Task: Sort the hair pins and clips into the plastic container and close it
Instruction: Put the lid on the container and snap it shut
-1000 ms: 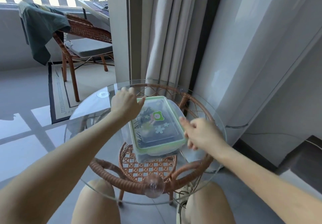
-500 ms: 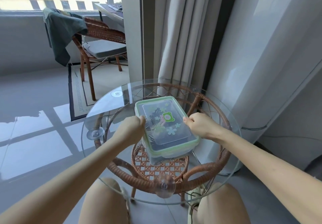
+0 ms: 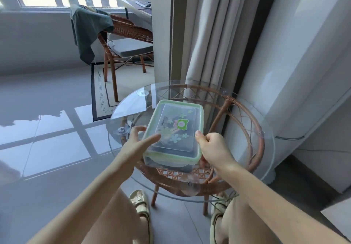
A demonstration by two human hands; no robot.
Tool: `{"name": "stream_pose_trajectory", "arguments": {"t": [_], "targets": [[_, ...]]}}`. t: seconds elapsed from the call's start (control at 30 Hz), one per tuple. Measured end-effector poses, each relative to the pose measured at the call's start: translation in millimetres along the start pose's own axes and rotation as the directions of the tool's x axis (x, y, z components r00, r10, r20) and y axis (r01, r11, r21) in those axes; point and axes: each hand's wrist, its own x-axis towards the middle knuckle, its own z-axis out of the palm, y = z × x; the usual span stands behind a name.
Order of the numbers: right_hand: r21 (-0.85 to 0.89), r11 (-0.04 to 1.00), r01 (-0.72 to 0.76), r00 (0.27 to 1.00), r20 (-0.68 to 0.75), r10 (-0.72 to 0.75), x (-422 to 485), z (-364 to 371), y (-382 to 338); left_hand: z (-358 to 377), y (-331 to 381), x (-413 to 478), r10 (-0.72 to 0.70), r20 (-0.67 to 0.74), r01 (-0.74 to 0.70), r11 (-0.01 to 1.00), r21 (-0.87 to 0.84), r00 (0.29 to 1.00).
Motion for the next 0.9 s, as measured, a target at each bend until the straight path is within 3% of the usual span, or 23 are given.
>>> {"name": "stream_pose_trajectory", "arguments": {"t": [0.13,0.27,0.37,0.43,0.5,0.57,0.7,0.77,0.9], "targets": [[0.109,0.993,0.045,0.998,0.034,-0.049,-22,49,-26,-37,-29,-42,-0.039,-0.202,-0.015,0.966,-0.258,0.979],[0.245,0.969,-0.005,0.993,0.117,-0.024,-42,113,-52,-68,-43,-67,-0.049,-0.288,-0.108,0.857,-0.503,0.956],[0.325,0.940,-0.105,0.959,0.283,0.009,-49,146,-68,-94,-50,-68,-0.089,-0.475,-0.209,0.817,-0.538,0.876],[0.321,0.944,-0.082,0.926,0.375,-0.047,-47,150,-73,-122,-59,-60,-0.133,-0.512,-0.222,0.789,-0.574,0.849],[0.153,0.979,0.135,0.944,0.281,-0.174,-36,141,-67,-152,-70,-49,-0.148,-0.510,-0.222,0.773,-0.594,0.847],[-0.037,0.965,0.261,0.960,0.115,-0.256,-16,116,-54,-181,-80,-36,-0.149,-0.527,-0.230,0.778,-0.585,0.837],[-0.472,0.853,0.222,0.948,-0.100,-0.302,44,51,0,-225,-94,1,-0.183,-0.514,-0.177,0.800,-0.573,0.838],[-0.629,0.753,0.192,0.966,-0.016,-0.259,74,30,30,-234,-101,23,-0.210,-0.496,-0.127,0.817,-0.562,0.843],[-0.650,0.696,0.304,0.952,0.184,-0.245,112,7,58,-223,-119,68,-0.295,-0.443,0.025,0.853,-0.521,0.847]]}}
